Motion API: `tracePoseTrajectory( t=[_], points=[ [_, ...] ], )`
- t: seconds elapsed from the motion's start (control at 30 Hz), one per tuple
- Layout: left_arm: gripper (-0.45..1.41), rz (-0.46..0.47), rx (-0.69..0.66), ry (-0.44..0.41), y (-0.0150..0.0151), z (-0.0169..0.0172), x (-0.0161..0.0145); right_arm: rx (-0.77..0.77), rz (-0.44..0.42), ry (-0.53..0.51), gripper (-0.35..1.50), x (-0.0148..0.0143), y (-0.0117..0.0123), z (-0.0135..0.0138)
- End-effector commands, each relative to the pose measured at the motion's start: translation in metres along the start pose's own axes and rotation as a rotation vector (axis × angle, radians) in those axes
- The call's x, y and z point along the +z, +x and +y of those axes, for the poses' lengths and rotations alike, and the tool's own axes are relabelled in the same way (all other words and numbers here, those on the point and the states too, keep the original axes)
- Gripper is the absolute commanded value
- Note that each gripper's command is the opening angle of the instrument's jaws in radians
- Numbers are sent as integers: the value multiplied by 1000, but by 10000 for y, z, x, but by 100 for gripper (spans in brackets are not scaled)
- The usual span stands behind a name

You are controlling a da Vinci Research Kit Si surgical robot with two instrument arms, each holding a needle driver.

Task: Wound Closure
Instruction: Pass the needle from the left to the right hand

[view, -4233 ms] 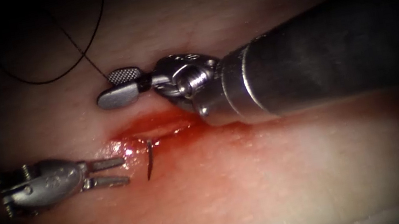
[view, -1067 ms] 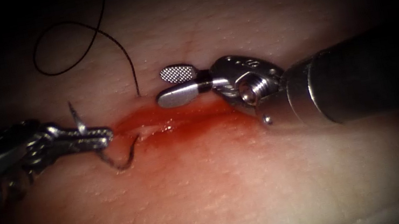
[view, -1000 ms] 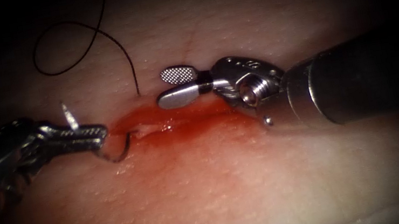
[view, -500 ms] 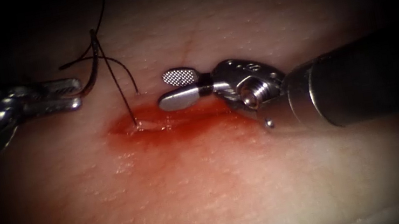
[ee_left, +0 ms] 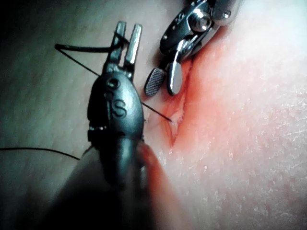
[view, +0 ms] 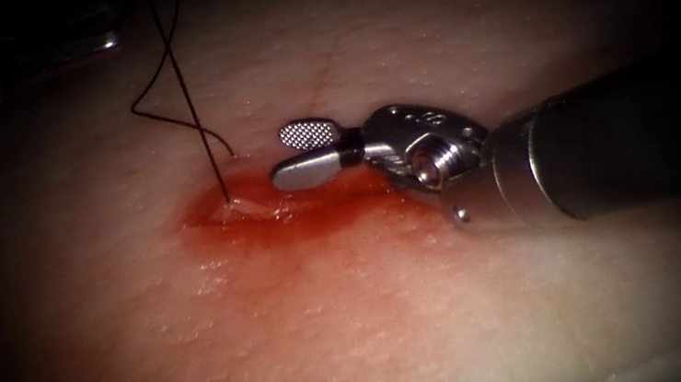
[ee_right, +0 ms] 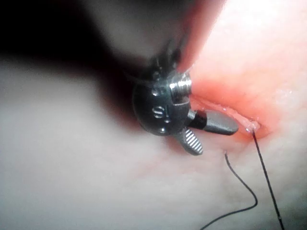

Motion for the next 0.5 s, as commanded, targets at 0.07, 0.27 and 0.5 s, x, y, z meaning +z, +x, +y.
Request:
tracePoseTrajectory(
  t=[0.07,0.27,0.5],
  points=[
    [-45,-10,30,10,-9,1,6,0,-1,1,51,7,-2,2],
    [-45,-58,119,28,-47,40,6,43,-14,-9,49,2,6,-6],
    [-45,-131,226,23,-111,85,15,76,-27,1,78,-6,19,-23]
  ],
)
